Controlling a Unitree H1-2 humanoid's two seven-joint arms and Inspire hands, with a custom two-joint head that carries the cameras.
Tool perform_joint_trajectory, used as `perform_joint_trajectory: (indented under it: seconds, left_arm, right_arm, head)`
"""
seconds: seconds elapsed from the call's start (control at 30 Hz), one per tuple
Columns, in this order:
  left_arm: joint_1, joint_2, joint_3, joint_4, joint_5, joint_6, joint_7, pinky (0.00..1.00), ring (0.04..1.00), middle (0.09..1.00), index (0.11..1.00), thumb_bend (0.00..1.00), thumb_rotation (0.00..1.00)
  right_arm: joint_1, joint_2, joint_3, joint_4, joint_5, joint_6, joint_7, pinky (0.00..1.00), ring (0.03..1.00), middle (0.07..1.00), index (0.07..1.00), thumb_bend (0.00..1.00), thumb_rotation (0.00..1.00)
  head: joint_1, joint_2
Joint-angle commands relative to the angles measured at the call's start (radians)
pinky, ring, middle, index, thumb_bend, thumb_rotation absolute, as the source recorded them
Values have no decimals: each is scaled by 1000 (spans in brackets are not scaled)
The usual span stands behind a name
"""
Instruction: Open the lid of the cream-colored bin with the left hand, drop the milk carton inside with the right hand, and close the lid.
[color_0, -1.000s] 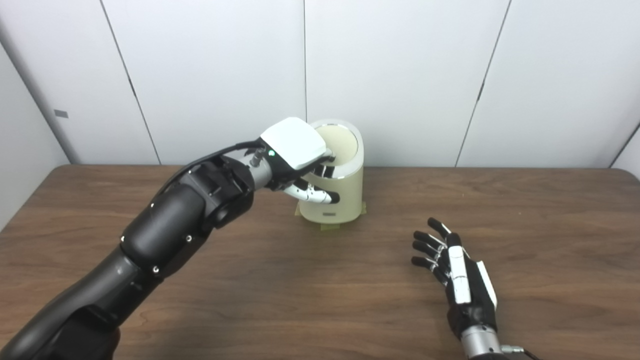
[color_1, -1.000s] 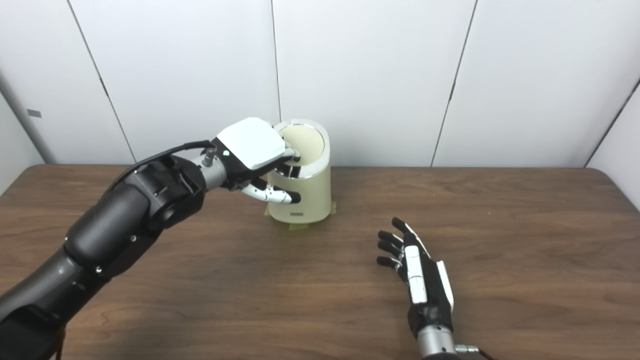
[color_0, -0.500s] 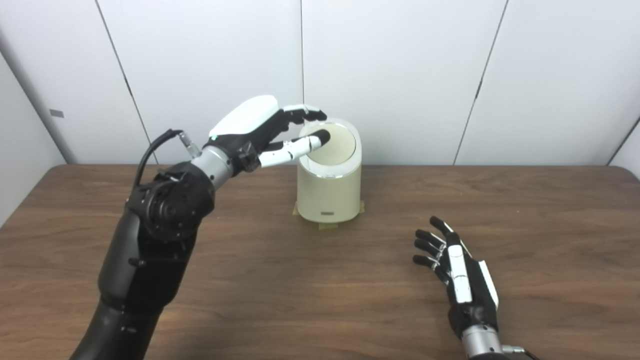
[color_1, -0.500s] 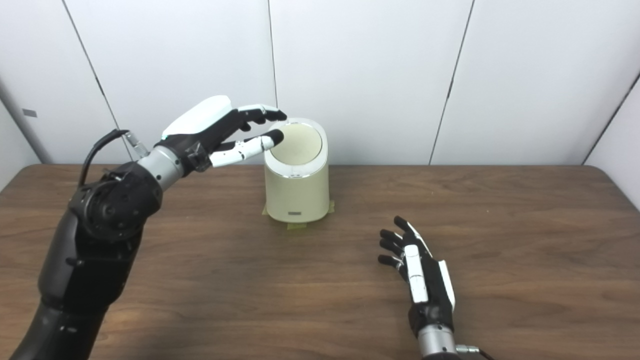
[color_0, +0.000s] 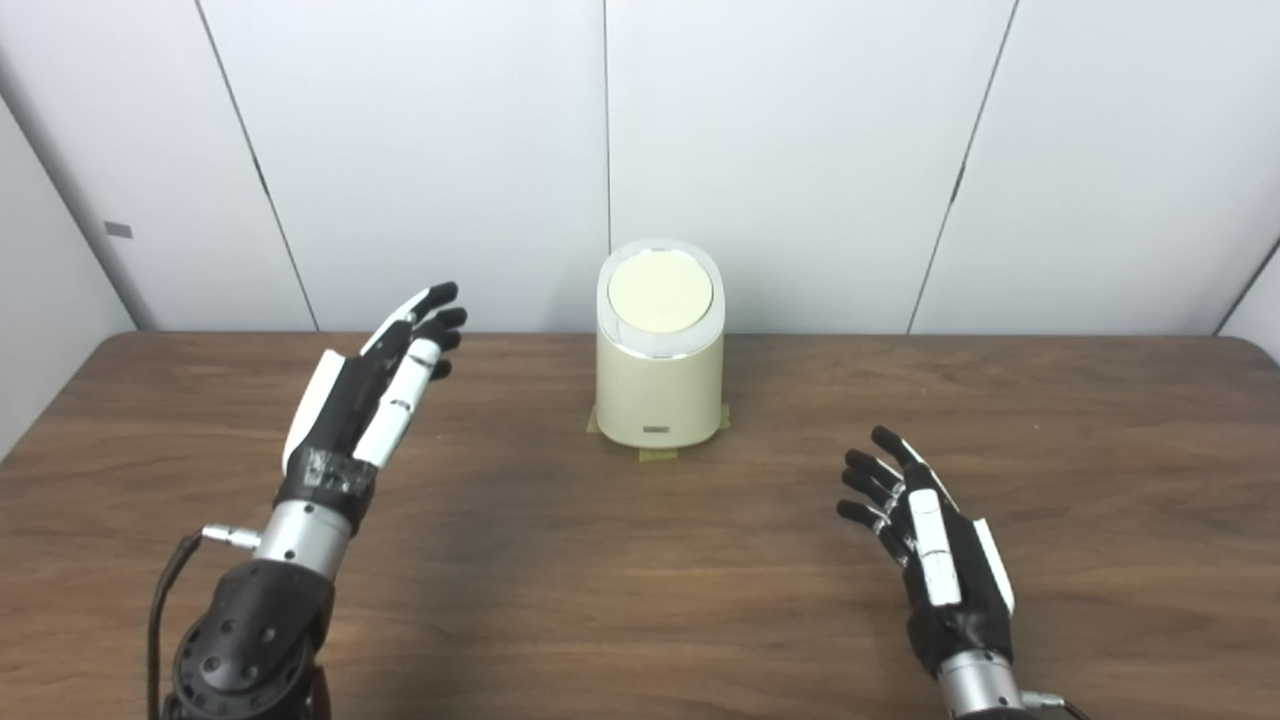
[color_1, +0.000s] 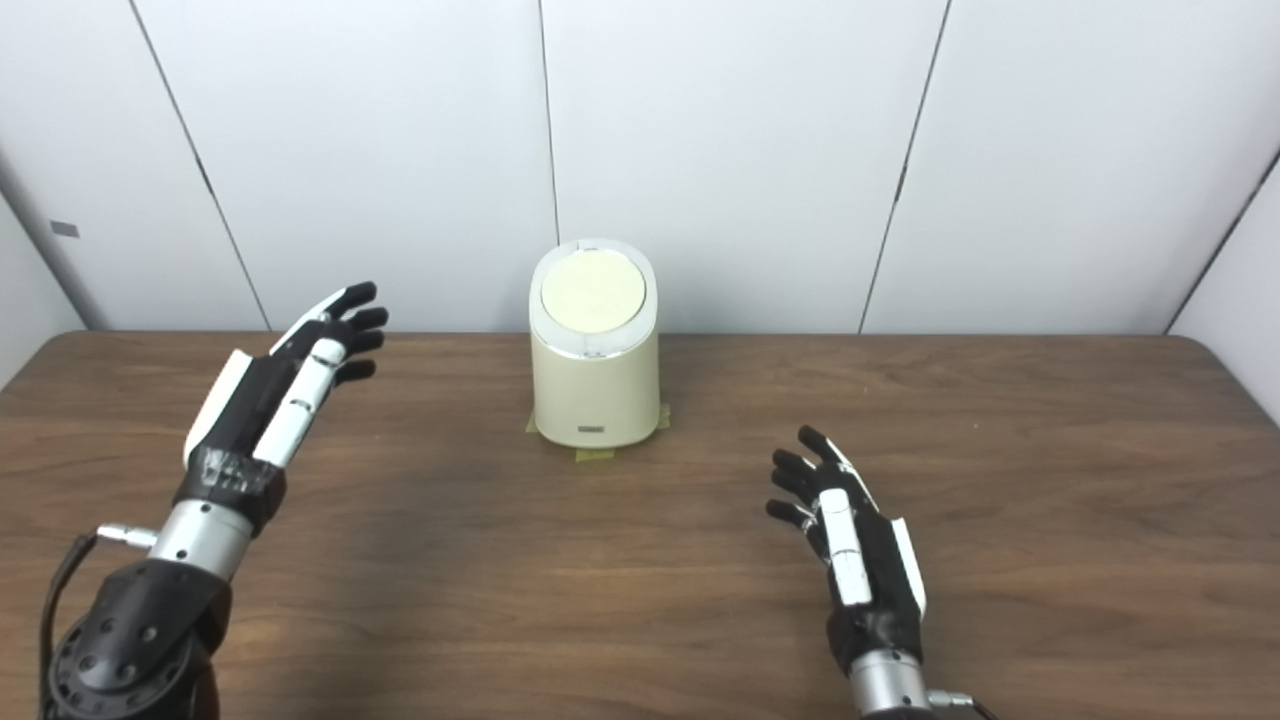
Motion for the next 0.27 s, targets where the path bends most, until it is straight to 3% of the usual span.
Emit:
perform_joint_trajectory:
  seconds: [0.0, 0.23]
  left_arm:
    - [14, -20, 4, 12, -68, -44, 39, 901, 907, 919, 930, 327, 981]
    - [95, -56, -24, 59, -151, -132, 103, 955, 947, 949, 945, 363, 1000]
  right_arm:
    - [-50, -7, 3, -35, -9, -50, 9, 758, 829, 819, 863, 545, 883]
    - [-66, -40, 15, -51, -39, -24, 22, 843, 905, 890, 897, 608, 948]
  head:
    - [-1, 1]
    - [1, 5]
